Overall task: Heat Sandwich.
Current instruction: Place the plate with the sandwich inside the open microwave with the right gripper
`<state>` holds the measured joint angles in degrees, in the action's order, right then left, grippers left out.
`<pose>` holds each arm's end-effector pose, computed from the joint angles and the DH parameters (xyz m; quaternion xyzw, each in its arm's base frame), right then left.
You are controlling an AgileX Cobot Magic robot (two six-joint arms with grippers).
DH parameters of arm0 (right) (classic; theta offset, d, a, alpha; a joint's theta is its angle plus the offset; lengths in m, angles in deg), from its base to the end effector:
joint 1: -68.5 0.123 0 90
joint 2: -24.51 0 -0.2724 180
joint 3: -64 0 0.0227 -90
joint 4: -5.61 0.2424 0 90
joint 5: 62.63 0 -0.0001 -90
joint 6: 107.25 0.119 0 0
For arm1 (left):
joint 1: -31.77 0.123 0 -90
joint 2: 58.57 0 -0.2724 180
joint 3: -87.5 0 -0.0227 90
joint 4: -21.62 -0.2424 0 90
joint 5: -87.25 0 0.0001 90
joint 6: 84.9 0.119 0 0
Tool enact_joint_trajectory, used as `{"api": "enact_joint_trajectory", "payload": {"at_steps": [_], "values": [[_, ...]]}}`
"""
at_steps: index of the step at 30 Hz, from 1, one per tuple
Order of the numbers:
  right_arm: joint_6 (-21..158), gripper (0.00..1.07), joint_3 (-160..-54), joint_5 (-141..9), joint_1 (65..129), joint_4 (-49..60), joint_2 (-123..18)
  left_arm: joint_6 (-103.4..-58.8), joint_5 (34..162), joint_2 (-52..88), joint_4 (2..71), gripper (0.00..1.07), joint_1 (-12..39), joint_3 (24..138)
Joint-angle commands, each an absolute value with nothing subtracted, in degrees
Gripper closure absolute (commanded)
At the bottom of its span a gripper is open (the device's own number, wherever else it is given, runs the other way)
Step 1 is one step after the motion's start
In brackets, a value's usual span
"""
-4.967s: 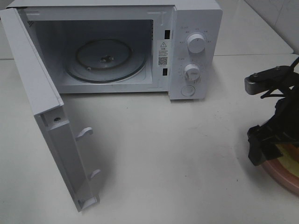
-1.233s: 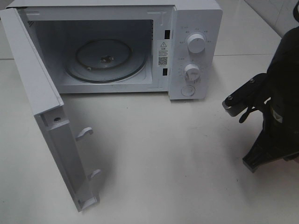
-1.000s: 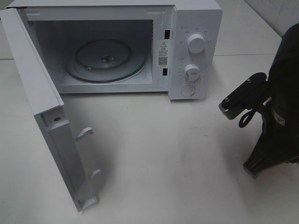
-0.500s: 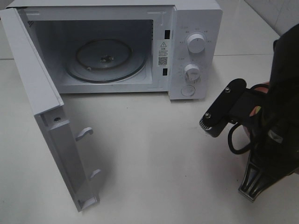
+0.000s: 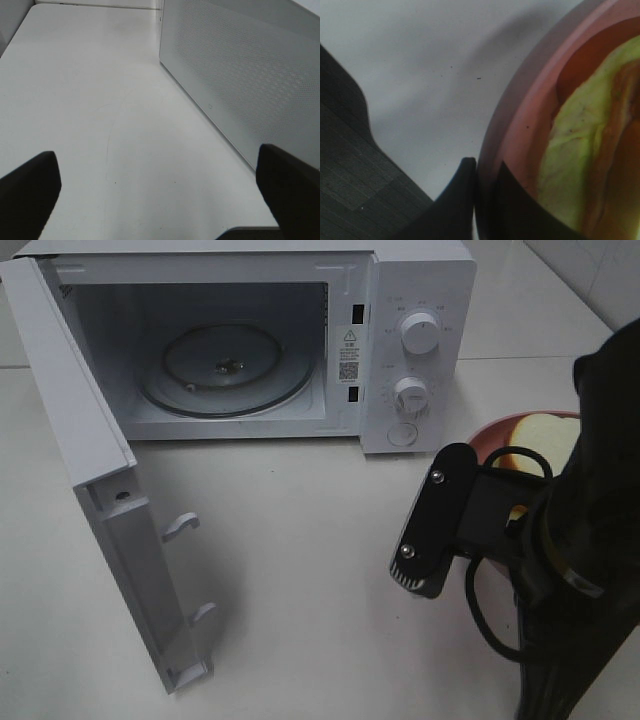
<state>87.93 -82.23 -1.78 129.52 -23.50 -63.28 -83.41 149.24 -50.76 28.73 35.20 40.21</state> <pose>0.1458 0.1589 0.1800 -0.4938 0.8418 -0.1832 0.1178 0.0221 -0.0117 0.2637 -0.0107 0.8513 -0.0395 0.5230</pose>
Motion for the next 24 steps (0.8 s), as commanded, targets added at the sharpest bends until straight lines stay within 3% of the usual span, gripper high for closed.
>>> {"api": "enact_joint_trajectory", "payload": {"at_steps": [1, 24], "values": [[83.23, 1.07, -82.12, -1.96, 130.78, -25.27, -62.99, -83.29, 148.67, -51.62, 28.96, 0.07, 34.75, 40.09], [61.81, 1.07, -82.12, -11.81, 130.84, -25.33, -62.99, -83.29, 148.67, -51.62, 28.96, 0.07, 34.75, 40.09]]}}
